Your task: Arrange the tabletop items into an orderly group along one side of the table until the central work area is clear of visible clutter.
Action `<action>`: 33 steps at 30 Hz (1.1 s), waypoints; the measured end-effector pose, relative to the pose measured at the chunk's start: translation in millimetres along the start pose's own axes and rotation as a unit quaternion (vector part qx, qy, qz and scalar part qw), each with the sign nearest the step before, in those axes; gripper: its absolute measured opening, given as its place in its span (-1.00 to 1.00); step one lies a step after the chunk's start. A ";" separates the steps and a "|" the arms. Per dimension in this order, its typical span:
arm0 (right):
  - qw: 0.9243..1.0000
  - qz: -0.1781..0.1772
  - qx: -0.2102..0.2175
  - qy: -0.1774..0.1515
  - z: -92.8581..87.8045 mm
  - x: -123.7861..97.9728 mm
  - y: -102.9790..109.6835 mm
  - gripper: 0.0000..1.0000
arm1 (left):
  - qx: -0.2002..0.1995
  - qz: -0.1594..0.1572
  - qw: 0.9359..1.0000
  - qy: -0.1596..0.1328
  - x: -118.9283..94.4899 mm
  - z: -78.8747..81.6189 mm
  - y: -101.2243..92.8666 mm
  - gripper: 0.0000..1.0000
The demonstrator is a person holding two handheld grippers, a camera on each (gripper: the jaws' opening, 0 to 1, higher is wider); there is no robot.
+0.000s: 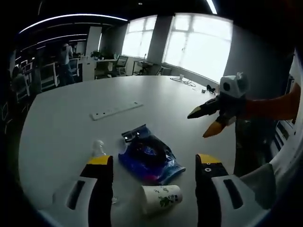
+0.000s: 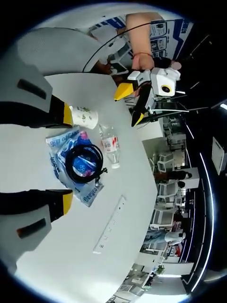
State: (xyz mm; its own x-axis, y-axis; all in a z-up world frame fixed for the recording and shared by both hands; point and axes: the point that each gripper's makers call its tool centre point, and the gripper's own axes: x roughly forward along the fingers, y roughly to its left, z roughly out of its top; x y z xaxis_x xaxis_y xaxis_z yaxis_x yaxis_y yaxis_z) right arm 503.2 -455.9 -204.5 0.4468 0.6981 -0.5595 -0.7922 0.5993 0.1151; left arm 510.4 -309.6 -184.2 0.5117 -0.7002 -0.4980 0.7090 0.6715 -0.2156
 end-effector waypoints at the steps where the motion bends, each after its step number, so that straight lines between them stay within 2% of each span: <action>1: 1.000 0.001 0.001 0.001 0.0 1.8 -0.8 0.00 | 0.000 -0.001 1.000 0.001 1.9 0.1 0.0 0.43; 18: 1.000 -0.007 0.012 0.004 2.7 26.5 -14.6 -0.13 | -0.013 0.006 1.000 0.011 27.1 -3.1 9.5 0.31; 33: 1.000 -0.011 0.023 0.018 -4.5 50.0 -24.9 -0.23 | -0.025 0.011 0.999 0.024 50.7 -8.7 17.9 0.19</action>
State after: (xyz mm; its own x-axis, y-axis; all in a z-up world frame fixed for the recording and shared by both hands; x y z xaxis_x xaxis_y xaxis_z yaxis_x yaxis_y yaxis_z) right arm 543.3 -437.6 -239.1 0.4483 0.6696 -0.5922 -0.7620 0.6326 0.1383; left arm 544.8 -331.0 -220.6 0.5015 -0.6741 -0.5423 0.6729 0.6979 -0.2452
